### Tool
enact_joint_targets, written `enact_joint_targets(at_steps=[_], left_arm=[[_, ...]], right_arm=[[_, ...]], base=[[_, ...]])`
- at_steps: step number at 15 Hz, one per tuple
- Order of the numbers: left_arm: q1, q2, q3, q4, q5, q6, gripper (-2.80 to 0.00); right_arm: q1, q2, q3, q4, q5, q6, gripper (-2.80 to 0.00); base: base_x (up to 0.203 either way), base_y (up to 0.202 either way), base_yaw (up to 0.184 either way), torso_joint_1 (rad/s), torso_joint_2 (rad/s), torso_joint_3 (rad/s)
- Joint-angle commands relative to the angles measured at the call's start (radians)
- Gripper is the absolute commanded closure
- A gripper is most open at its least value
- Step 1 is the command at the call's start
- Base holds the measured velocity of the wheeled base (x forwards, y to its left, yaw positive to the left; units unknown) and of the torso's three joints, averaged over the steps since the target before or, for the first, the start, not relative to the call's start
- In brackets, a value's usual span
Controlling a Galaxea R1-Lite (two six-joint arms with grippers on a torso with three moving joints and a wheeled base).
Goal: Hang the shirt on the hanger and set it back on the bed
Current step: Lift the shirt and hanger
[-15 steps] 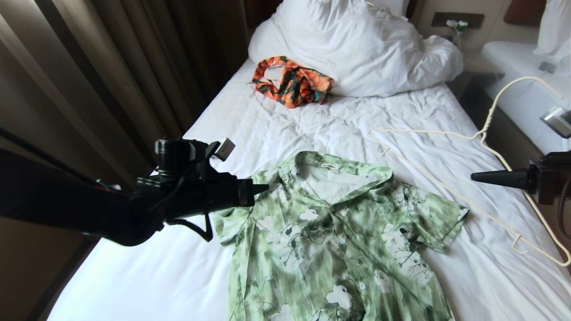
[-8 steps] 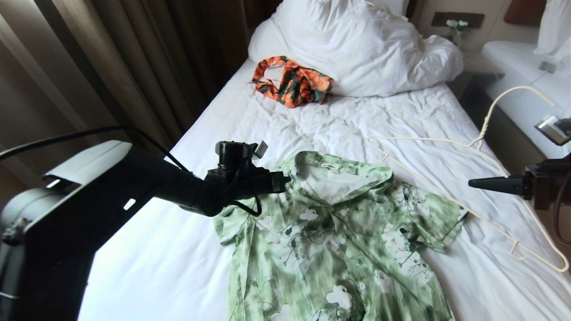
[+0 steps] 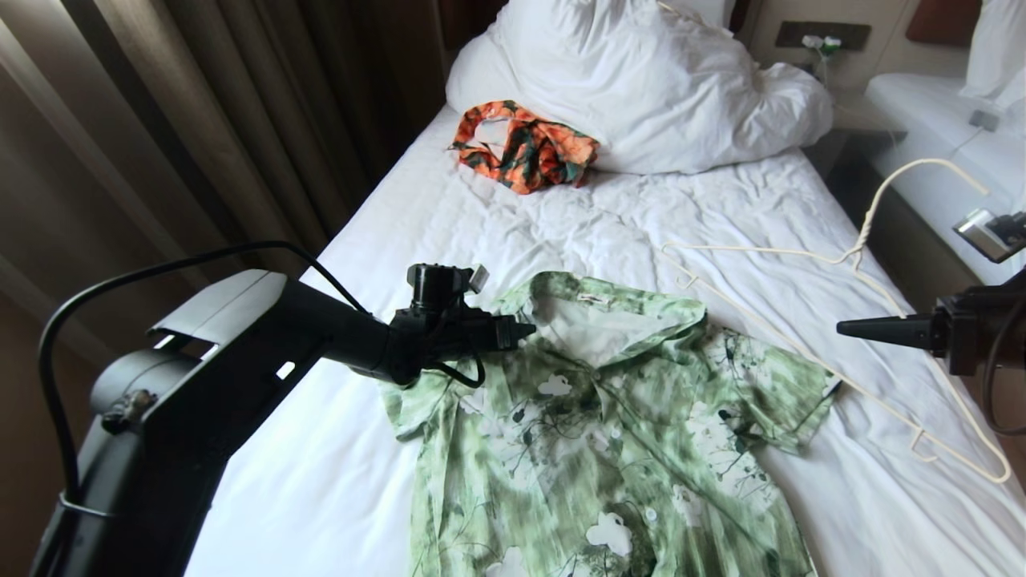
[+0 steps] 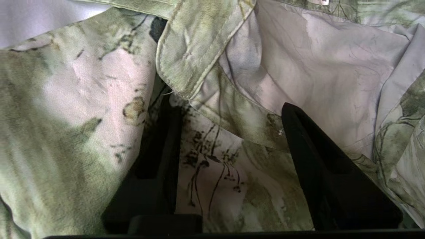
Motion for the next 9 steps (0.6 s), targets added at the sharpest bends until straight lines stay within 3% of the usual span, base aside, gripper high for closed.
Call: enact_joint_targets(at_steps=[1,4,9], left_arm=[[0.013,0.009,-0.017,0.008,-0.002,-0.001,-2.80],[0.025,0.011,-0.058,0.037,-0.005,-0.005,-2.80],[0.011,0.058,-0.158,0.041,-0.007,-0.063,-2.80]], right_arm=[[-0.001,0.012,-0.003,-0.009,0.006,-0.002,0.00],[0.003,0.039,-0.002,-0.050,0.006,-0.002,0.00],[0.009,0.048,-0.004,-0.052,0.005,-0.002,0.00]], base=[[0.000,0.000,0.000,0.000,0.00,0.000],[0.000,0.000,0.000,0.000,0.00,0.000],[0.000,0.000,0.000,0.000,0.00,0.000]])
